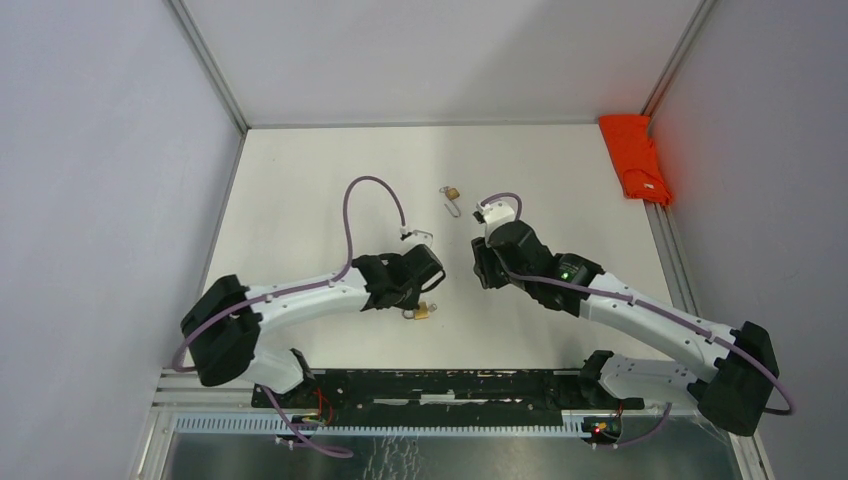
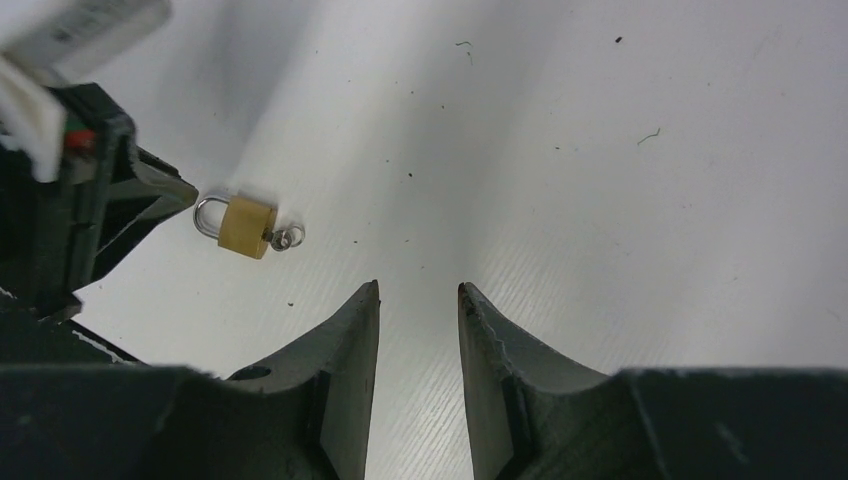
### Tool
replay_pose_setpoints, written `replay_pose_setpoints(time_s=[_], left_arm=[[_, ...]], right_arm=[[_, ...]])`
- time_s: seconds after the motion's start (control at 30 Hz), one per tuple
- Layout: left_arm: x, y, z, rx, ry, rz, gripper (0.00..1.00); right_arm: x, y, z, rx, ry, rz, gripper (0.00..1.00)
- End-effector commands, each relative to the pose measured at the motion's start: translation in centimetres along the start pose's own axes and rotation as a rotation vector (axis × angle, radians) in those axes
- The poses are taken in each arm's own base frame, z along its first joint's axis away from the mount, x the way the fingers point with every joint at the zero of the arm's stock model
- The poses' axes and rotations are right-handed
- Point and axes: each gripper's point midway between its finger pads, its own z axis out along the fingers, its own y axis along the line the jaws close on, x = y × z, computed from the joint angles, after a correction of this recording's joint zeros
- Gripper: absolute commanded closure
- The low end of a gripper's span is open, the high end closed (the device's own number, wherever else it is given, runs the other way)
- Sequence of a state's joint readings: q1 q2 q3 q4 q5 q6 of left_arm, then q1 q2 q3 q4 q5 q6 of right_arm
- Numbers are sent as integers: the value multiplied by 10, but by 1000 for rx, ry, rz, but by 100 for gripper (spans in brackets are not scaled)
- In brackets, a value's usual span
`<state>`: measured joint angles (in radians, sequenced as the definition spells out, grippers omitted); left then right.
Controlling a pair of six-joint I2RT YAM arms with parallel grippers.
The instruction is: Unlock with the key
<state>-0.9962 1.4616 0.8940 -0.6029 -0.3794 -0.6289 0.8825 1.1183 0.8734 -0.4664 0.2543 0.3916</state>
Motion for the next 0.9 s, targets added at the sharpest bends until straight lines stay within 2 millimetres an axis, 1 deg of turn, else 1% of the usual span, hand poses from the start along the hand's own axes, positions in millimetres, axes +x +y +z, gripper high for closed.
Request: replay_pose_setpoints(time_s=[0.0,0.13,0.23,0.37,0.43,0.53,0.7,0.73,0.77,0.8,0.87], left_arm=[[-26,-19,-18,132,-96,9,74],[-15,-34,-12,204,-55,-19,72],[-7,-41,-7,232,-27,-59,67],[-1,-40,0,217,-15,-84,63],[-2,-39,2,205,-22,-100,60],[-2,-38,3,192,-23,-127,57],[-2,-39,4,181,-12,-203,55],[-1,-40,4,180,-8,-214,53],[-2,-41,2,184,-10,-215,51],[-2,-42,0,184,-14,-210,50],[-3,-38,-3,157,-25,-169,51]], right_arm=[[-10,6,2,-30,-36,-4,59],[-12,3,-1,-16,-44,-17,60],[-14,1,-4,-13,-52,-20,59],[-12,0,-5,-15,-53,-26,58],[-10,1,-5,-21,-51,-32,56],[-7,1,-3,-27,-45,-41,56],[-3,1,-2,-30,-43,-51,56],[-4,1,-2,-31,-44,-53,56],[-3,0,-2,-31,-44,-55,56],[-3,0,-2,-30,-45,-56,56],[-2,0,-2,-32,-46,-60,56]])
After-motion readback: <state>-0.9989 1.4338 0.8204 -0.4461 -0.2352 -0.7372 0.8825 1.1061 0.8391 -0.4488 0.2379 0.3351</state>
